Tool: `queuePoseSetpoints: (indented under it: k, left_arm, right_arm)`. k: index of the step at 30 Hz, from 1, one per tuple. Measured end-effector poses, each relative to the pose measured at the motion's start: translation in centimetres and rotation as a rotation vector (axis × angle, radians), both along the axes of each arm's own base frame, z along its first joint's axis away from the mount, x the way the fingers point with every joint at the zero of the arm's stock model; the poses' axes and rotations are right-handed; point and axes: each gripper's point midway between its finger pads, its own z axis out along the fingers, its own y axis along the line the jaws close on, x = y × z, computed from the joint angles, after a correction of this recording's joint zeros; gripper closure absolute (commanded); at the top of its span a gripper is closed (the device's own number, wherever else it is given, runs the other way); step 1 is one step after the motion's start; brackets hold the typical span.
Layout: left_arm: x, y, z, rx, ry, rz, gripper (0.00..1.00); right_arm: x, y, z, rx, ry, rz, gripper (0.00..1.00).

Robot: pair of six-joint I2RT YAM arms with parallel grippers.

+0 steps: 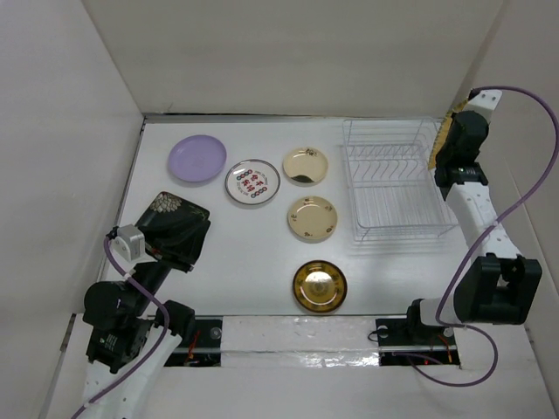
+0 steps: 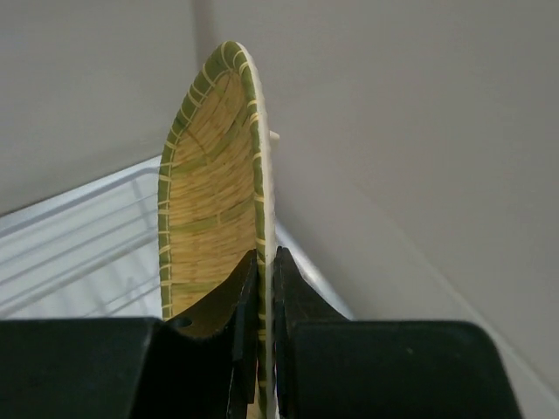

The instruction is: Load the plates into the dish rack

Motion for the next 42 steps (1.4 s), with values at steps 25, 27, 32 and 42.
queuePoseSetpoints:
  k: [25, 27, 32, 42]
  left_arm:
    - [0.2, -0.2, -0.2, 0.005, 0.012, -0.005, 0.75]
    - [0.3, -0.2, -0.3, 0.007, 0.015, -0.006, 0.75]
    - [0.5, -0.3, -0.4, 0.011, 0.024, -0.007, 0.75]
    - [0.9, -0.5, -0.7, 0.018, 0.04, -0.007, 0.75]
  right_arm:
    - [5.6, 1.8, -3.6, -0.478, 0.405, 0.185, 1.0]
    - [6.3, 2.4, -4.1, -0.498, 0.41, 0.201, 1.0]
    - [6.9, 2.5, -4.9, -0.535, 0.434, 0.203, 1.0]
    - [7.5, 2.2, -3.6, -0.589, 0.421, 0.176, 1.0]
